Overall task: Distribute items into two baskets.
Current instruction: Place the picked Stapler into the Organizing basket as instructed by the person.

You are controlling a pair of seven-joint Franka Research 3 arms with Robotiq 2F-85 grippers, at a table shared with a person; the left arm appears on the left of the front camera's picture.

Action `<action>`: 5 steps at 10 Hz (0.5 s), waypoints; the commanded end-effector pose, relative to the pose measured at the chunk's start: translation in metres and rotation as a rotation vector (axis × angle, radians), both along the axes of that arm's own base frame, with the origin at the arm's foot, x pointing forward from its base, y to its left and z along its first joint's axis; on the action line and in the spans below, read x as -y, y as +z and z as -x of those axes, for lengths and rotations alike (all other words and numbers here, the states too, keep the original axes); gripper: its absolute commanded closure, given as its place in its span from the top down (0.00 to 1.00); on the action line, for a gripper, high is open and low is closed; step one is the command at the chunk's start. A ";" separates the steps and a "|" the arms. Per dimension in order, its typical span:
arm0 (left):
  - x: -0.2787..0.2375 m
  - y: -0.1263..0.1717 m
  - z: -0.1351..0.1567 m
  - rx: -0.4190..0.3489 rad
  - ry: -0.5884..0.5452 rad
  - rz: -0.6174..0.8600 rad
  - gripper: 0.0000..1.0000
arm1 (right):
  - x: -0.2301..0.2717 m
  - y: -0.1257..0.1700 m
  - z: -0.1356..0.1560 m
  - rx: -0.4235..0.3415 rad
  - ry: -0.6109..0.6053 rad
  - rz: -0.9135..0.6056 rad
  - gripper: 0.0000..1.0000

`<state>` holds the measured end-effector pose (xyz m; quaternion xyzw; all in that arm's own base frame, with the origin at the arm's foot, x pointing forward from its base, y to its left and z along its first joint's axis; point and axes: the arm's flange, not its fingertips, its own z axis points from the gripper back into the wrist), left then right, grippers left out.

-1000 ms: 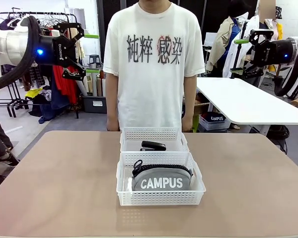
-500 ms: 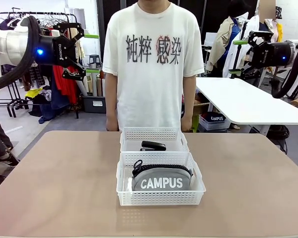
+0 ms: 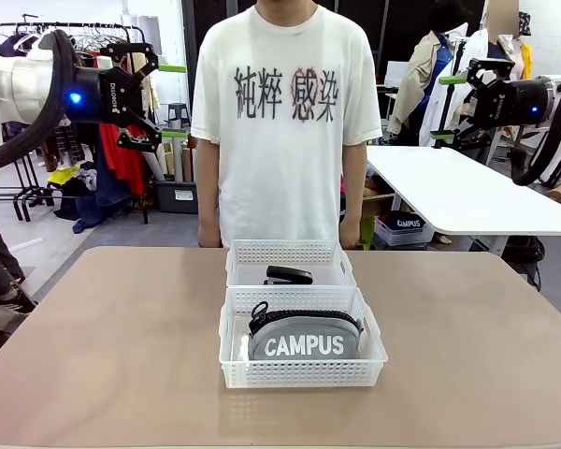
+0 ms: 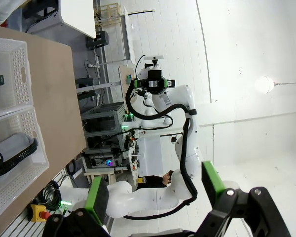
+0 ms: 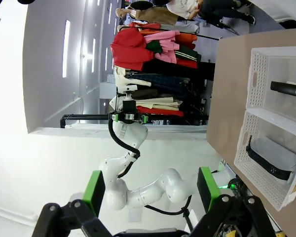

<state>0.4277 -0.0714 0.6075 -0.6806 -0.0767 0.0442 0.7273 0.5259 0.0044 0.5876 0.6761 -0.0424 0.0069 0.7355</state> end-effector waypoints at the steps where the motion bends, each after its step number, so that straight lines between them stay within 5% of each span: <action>1: 0.001 0.001 0.001 -0.002 0.004 0.005 1.00 | 0.001 0.002 0.001 0.003 -0.004 0.002 1.00; 5: 0.001 0.001 0.001 -0.002 0.004 0.005 1.00 | 0.001 0.002 0.001 0.003 -0.004 0.002 1.00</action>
